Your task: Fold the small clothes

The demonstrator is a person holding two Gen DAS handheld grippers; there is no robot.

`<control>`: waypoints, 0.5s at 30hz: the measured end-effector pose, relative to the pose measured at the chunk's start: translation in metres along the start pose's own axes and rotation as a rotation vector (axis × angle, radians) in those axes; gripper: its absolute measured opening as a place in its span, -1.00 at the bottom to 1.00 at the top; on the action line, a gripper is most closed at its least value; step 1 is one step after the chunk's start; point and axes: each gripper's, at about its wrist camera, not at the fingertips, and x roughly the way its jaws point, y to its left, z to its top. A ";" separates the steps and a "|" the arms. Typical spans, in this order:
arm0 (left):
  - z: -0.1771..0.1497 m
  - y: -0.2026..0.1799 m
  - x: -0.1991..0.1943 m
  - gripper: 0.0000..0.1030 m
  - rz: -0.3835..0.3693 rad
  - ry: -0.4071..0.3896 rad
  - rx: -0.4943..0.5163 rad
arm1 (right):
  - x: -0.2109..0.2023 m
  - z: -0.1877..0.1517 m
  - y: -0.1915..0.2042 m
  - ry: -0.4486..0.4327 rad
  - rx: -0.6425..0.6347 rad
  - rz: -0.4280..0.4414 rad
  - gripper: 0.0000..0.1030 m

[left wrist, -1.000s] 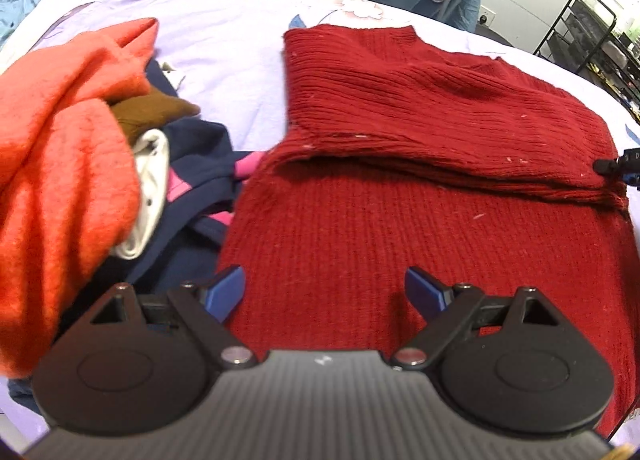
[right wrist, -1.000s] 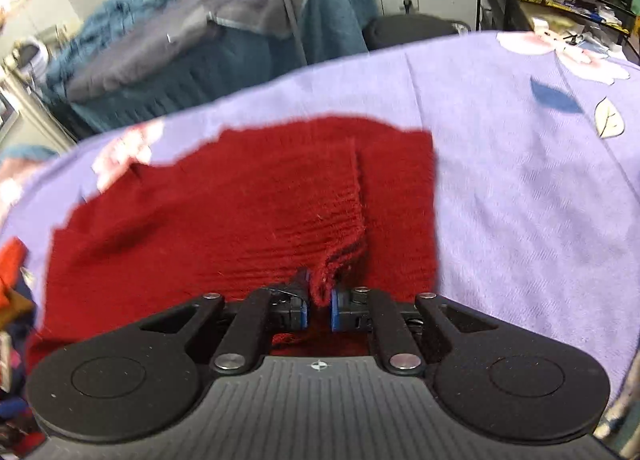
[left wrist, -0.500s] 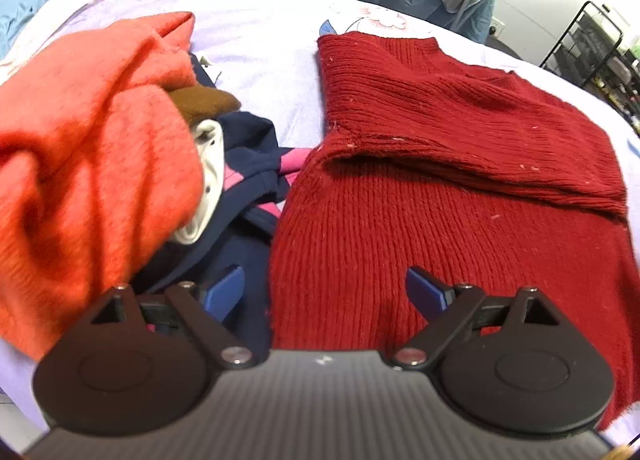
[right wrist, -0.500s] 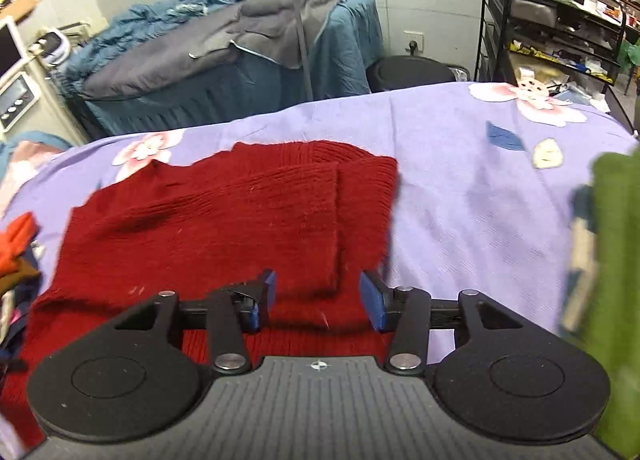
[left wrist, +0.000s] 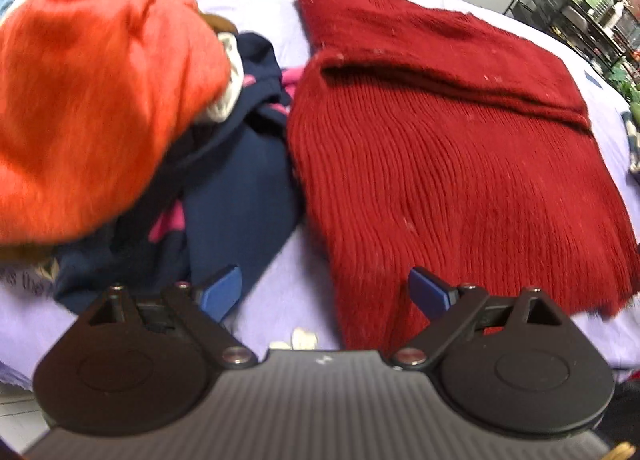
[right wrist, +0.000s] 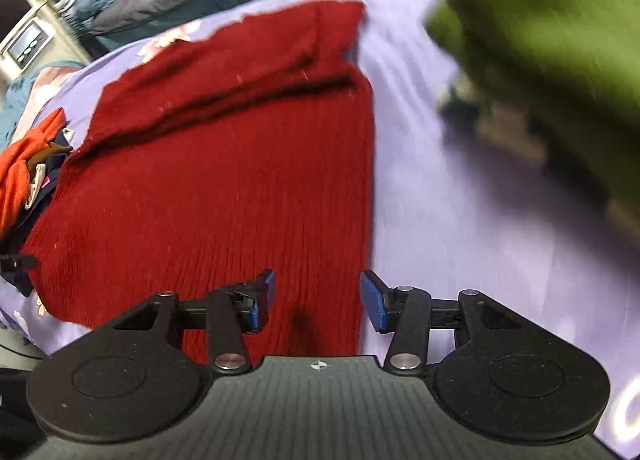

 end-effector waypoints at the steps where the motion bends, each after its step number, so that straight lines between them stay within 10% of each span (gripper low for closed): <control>1: -0.002 0.000 -0.001 0.77 -0.008 -0.001 0.000 | 0.001 -0.003 0.000 0.007 0.007 -0.002 0.54; 9: 0.000 -0.013 0.014 0.68 -0.051 -0.044 0.050 | 0.008 -0.013 -0.005 0.047 0.076 0.012 0.54; 15: 0.009 -0.018 0.036 -0.07 -0.143 -0.017 0.034 | 0.007 -0.018 -0.014 0.070 0.117 0.037 0.54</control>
